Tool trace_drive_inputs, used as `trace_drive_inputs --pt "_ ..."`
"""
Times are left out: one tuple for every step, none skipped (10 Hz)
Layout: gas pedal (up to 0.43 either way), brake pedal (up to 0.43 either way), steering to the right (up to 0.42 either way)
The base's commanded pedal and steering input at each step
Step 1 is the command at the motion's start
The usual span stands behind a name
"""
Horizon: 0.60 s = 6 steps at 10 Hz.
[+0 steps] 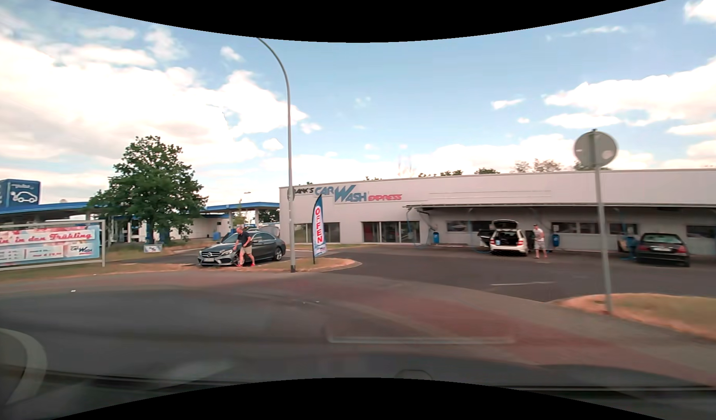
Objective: Follow the waypoints while adhering to traffic rules and regulations
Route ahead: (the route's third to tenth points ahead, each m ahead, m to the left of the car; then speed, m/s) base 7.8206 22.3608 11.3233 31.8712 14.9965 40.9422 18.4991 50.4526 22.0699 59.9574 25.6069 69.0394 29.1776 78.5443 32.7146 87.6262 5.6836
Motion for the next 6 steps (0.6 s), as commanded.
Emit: trace_drive_inputs --pt "0.039 0.0 -0.45" --pt "0.028 0.0 -0.452" --pt "0.028 0.0 -0.452" --pt "0.028 0.0 -0.452" --pt "0.028 0.0 -0.454" --pt "0.028 0.0 -0.455"
